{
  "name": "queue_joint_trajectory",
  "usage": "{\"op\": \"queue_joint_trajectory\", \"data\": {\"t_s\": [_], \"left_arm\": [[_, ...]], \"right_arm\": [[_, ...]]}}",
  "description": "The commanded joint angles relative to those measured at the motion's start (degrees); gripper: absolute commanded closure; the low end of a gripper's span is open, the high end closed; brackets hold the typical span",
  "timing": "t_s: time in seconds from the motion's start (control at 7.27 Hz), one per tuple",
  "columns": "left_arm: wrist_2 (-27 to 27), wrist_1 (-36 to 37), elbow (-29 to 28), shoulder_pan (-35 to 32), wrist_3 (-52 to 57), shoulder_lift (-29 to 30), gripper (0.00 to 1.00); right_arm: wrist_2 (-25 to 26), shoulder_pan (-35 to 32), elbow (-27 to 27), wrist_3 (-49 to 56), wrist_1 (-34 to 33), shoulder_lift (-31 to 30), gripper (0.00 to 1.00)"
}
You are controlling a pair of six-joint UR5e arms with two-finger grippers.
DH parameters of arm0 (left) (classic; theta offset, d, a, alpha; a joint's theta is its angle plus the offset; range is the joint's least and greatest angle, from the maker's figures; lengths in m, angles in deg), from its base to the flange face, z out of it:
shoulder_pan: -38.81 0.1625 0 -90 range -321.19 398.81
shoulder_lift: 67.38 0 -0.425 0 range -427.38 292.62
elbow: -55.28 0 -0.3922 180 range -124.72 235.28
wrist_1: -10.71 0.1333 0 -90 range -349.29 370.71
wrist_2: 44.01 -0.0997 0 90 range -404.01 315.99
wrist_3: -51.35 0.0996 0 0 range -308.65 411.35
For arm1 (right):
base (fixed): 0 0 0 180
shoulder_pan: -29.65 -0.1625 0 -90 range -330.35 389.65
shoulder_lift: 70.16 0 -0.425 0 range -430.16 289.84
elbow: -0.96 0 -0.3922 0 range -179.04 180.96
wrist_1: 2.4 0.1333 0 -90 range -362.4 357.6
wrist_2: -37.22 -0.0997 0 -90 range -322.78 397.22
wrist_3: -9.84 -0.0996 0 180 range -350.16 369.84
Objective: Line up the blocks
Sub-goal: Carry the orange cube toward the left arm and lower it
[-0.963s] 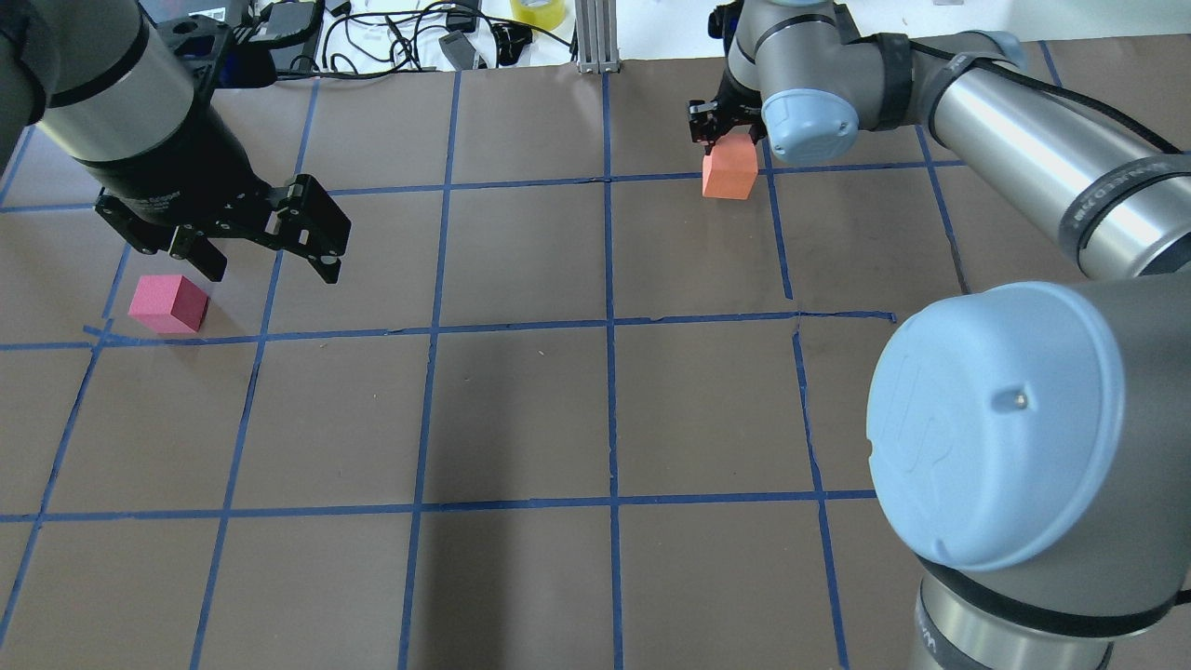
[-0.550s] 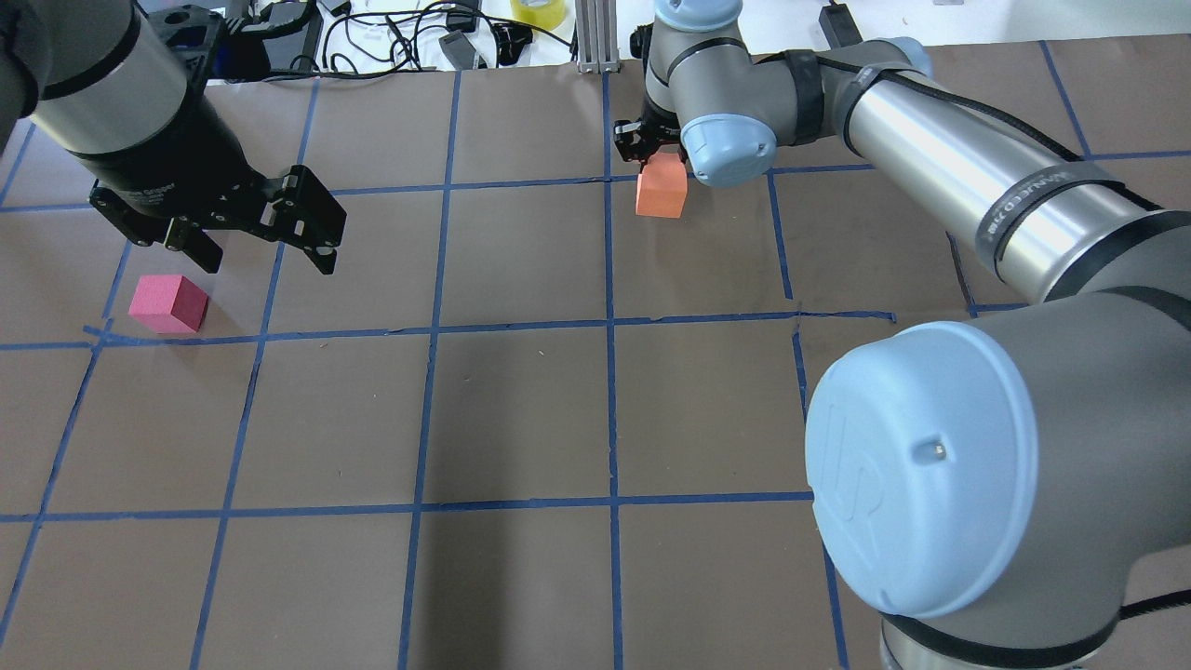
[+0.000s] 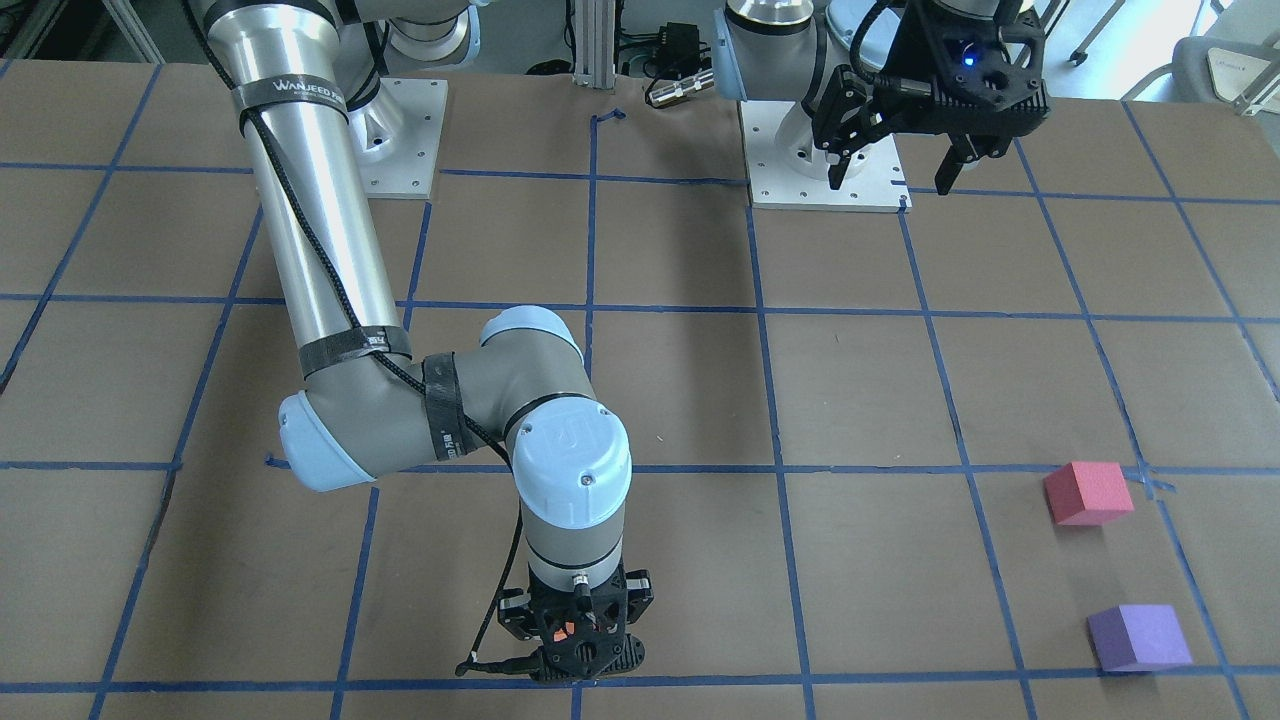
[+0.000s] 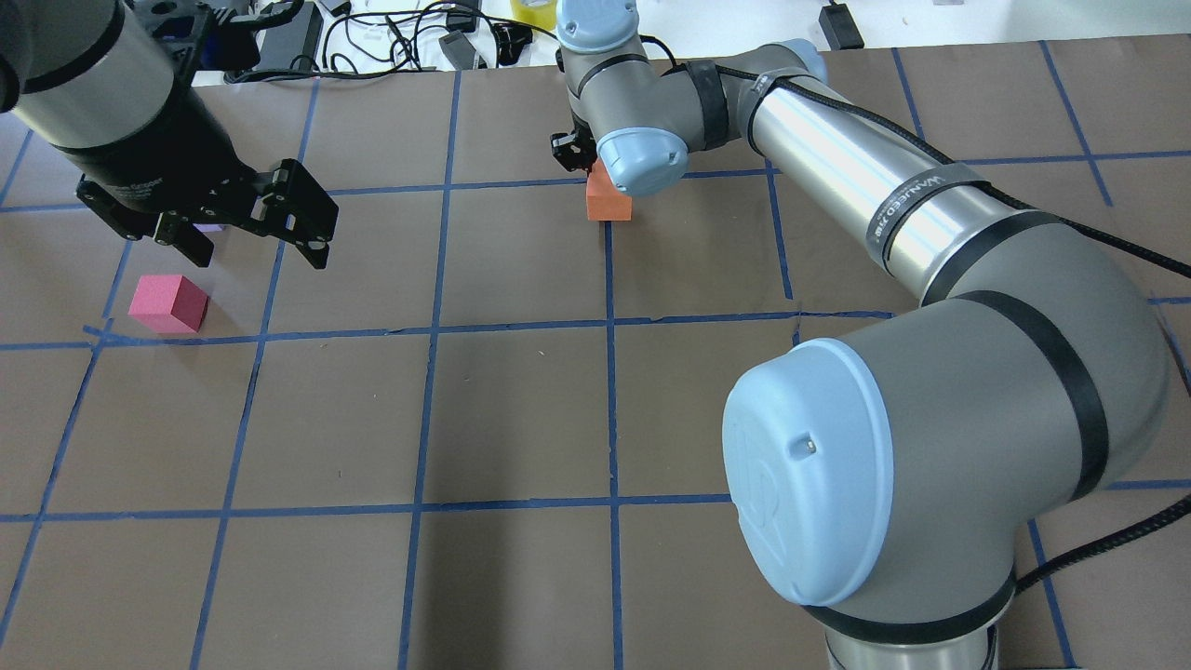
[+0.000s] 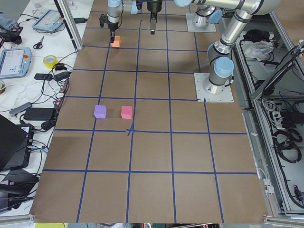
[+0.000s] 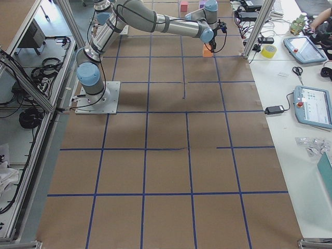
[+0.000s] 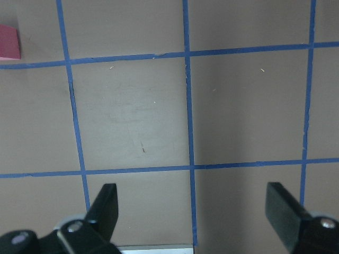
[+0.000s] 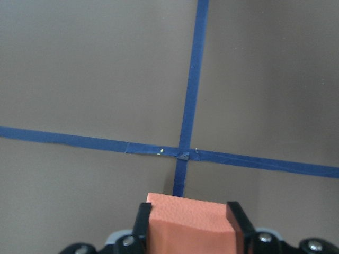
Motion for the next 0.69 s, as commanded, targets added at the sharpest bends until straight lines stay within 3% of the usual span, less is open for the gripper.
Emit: {"op": "queue_joint_trajectory", "data": {"t_s": [0.0,0.55], "left_arm": [[0.0,0.0,0.3,0.0,0.1,-0.1,0.0],[0.0,0.1,0.5,0.0,0.1,-0.1,0.0]], "right_arm": [[0.1,-0.6,-2.2,-0.8,0.1,1.7,1.0],[0.3,-1.6,-3.9,-3.4,0.1,3.8,1.0]]}}
